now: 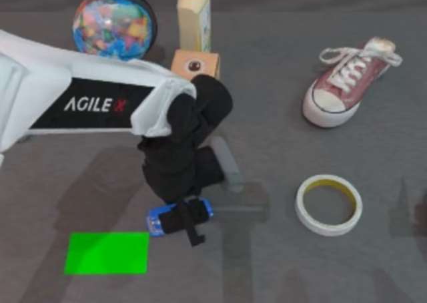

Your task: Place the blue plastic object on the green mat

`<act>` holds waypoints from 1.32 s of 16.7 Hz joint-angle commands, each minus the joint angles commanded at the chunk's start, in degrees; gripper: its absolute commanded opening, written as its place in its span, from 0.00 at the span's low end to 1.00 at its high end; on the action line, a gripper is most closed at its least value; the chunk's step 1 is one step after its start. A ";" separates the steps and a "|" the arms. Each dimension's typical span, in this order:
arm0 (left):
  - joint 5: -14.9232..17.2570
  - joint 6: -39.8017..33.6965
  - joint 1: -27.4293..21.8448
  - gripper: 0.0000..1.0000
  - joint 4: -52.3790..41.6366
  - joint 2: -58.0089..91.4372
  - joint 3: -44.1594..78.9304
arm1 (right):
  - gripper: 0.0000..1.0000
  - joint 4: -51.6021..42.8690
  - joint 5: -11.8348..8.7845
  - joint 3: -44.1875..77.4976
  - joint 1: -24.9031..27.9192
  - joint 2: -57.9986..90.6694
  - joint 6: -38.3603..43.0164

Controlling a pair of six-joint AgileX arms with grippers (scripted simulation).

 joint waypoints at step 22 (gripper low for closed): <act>-1.65 -8.86 0.67 0.00 -22.53 -8.78 12.45 | 1.00 0.00 0.00 0.00 0.00 0.00 0.00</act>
